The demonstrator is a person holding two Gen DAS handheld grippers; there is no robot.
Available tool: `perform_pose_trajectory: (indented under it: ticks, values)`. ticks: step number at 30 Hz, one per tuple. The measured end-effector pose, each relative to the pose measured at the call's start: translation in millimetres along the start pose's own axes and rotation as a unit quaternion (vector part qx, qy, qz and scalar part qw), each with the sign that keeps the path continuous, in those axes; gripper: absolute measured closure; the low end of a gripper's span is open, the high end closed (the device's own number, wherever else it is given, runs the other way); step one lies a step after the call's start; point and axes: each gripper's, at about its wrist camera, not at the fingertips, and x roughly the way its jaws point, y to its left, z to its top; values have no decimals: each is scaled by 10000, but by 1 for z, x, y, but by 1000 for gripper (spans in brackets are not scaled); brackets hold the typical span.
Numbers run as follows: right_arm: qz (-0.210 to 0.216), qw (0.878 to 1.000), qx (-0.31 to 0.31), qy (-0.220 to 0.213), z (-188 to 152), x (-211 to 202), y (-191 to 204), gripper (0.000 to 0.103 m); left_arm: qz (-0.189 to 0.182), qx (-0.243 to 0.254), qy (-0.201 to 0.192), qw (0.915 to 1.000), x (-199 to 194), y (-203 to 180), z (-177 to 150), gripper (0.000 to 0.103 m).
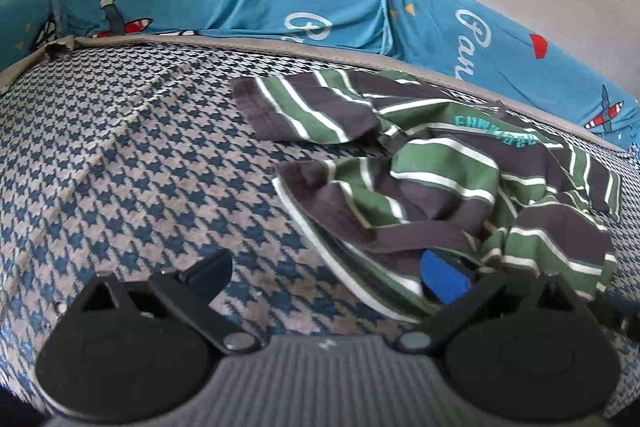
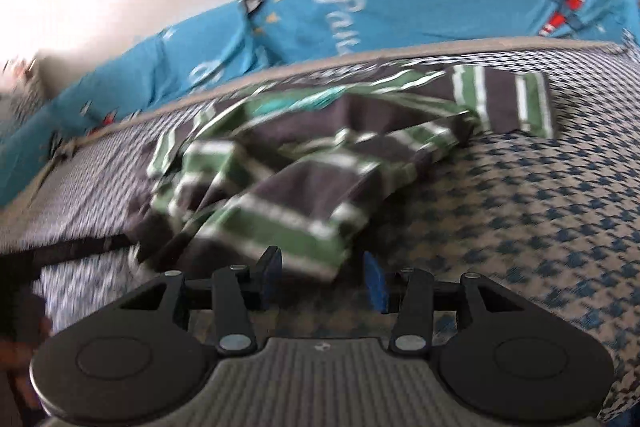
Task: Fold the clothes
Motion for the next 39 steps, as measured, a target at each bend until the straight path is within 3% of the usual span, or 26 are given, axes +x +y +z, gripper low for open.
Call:
perform_pose_trajectory:
  ticks: [6,21,22,26,32,39]
  values:
    - [-23,9992,-366,132,-14,4,16,58,75,-108,-25,9999,-4,10,1,2]
    - [-42,9995,102,-306,-1,35,11,51,17,-162,35,9999,-1,15,4,2]
    - [-25,9994,114,-334,-1,36,13,53,18,-156,42,9999,-1,15,4,2]
    - [186,9986,215,-441,3,33,15,92,35,-184,51,9998,-1,17,4,2]
    - [204,9966,286,-743,6,-2,20,96,29,-132,10,9999,-5,15,5,2]
    - [-429,9904,674,-1124,1,-61,1,97,-2,-152,-61,9999,-16,16,8,2]
